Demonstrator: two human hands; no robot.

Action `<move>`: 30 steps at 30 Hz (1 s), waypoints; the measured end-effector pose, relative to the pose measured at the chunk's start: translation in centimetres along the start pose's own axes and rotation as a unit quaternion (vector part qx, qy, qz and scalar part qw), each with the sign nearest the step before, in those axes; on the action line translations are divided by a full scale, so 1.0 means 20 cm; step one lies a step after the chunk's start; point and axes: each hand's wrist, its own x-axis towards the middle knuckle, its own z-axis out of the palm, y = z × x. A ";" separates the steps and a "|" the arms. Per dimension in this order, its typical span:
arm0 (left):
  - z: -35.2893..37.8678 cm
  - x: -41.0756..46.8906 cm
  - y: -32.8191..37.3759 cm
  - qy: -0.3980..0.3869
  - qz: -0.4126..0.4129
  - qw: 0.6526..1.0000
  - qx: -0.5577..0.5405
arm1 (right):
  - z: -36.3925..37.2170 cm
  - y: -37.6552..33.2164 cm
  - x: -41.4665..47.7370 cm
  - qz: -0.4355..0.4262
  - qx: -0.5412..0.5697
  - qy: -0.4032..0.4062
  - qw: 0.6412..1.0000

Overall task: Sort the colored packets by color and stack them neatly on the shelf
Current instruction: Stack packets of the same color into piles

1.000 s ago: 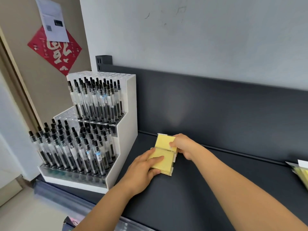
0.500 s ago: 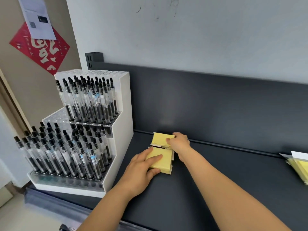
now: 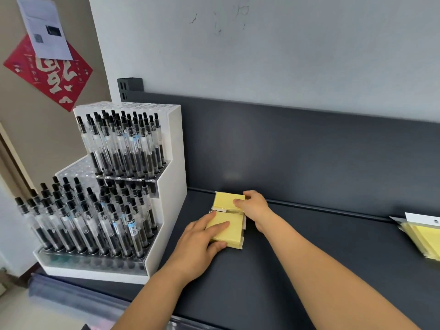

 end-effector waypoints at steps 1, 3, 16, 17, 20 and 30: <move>0.00 0.00 0.00 0.001 0.000 1.000 -0.003 | 0.00 0.00 0.00 0.001 0.002 0.001 1.000; 0.00 -0.01 -0.01 0.001 0.002 1.000 -0.013 | -0.01 0.00 -0.01 0.002 0.017 -0.003 1.000; -0.05 0.01 0.26 0.082 0.031 0.996 -0.013 | -0.60 0.13 -0.37 -0.092 0.018 0.014 0.995; -0.03 0.04 0.35 0.067 0.053 0.996 -0.010 | -0.70 0.16 -0.39 -0.120 -0.015 0.055 0.991; 0.07 0.13 0.64 0.012 0.130 0.991 -0.006 | -1.02 0.23 -0.44 -0.154 -0.067 0.165 0.972; 0.64 0.37 1.49 -0.137 0.004 0.988 -0.069 | -1.91 0.67 -0.55 0.026 -0.157 0.221 0.962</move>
